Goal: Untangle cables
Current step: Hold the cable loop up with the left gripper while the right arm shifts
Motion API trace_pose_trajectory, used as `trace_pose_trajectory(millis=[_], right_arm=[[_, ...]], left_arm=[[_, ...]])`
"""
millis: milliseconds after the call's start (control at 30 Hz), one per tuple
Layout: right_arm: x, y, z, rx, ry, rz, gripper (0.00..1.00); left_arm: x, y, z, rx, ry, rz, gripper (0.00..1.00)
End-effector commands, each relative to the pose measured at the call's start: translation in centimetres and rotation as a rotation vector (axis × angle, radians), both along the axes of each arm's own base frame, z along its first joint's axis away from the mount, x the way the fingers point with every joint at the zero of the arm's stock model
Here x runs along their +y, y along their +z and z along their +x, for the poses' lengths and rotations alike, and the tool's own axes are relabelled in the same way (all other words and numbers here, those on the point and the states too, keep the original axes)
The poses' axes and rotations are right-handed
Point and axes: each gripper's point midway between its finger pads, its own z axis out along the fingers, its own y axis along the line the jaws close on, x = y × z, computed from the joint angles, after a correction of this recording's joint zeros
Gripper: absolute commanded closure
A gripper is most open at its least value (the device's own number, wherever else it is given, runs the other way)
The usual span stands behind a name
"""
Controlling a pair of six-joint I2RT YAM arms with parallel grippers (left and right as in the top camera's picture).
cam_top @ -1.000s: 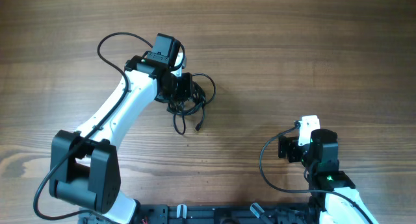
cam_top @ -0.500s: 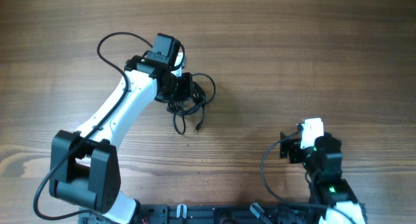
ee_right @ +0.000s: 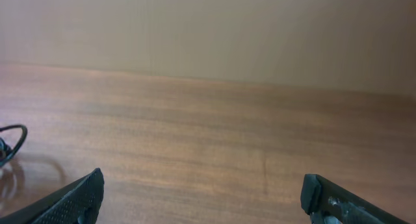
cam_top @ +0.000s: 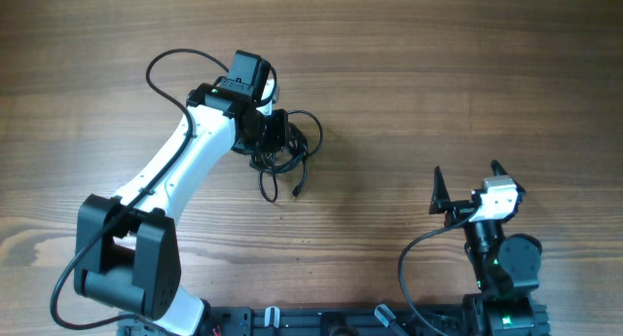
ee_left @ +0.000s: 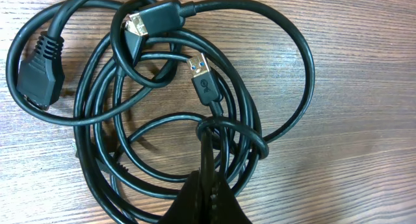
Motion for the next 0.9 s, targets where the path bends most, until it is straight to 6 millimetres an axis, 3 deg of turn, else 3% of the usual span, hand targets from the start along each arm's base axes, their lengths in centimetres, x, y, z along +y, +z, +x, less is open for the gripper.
trace_pose_trajectory(millis=[0,100,867], right_arm=[[-0.12,1.34,-0.24,-0.059,-0.008,-0.005,0.00],[-0.14,2.25,-0.48,-0.099,-0.008,-0.002,0.00],[-0.13,2.09,-0.43,-0.091,-0.008,0.002,0.00]], left_arm=[[0.35,-0.04,0.50,-0.014,-0.006,0.017,0.96],[0.35,-0.04,0.50,-0.014,-0.006,0.017,0.96],[0.32,-0.02,0.58,-0.018,-0.009,0.017,0.96]])
